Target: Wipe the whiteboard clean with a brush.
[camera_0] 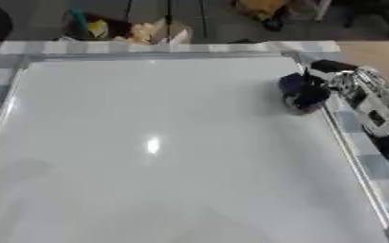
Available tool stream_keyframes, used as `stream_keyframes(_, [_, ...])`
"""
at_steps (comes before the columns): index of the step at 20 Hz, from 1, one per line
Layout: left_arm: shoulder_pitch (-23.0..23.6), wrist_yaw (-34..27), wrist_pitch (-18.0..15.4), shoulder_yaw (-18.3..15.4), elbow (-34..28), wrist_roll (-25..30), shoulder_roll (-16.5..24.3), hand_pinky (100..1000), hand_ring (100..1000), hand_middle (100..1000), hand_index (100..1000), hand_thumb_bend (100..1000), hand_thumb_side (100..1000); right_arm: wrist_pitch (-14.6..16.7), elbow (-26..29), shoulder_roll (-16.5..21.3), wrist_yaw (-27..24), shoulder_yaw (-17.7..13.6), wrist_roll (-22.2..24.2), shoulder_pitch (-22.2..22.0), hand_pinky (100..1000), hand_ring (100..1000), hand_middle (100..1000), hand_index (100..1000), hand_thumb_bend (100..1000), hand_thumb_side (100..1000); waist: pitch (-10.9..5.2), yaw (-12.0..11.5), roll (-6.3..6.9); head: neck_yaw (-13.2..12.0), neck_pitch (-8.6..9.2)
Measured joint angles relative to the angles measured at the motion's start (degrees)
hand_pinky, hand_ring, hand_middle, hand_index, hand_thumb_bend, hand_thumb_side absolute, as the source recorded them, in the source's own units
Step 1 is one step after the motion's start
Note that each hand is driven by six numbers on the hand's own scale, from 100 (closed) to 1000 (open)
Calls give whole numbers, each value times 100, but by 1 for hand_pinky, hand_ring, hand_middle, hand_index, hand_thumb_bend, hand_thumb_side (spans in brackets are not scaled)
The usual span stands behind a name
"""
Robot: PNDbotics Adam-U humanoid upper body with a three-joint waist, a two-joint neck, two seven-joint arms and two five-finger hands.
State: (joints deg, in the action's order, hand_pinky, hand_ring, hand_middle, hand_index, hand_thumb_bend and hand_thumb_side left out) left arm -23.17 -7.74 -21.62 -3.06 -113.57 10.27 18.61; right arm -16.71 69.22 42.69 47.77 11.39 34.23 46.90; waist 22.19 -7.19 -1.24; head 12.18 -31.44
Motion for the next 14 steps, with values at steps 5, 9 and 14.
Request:
stream_keyframes(5, [0, -4, 8, 0, 0, 8, 0, 385, 587, 543, 718, 127, 981, 19, 0, 0, -58, 20, 32, 2, 542, 591, 322, 460, 100, 484, 0, -15, -13, 0, 0])
stream_keyframes(9, [0, -7, 11, 0, 0, 10, -1, 385, 588, 543, 718, 127, 980, 23, 0, -1, -103, 32, 39, 4, 540, 588, 320, 458, 100, 486, -1, -26, -20, 0, 0])
stream_keyframes(14, [-2, -10, 12, 1, 0, 11, -1, 386, 589, 544, 717, 127, 979, 49, 7, -12, -141, 98, 65, 36, 536, 585, 319, 458, 100, 488, -5, -42, -26, 1, 0])
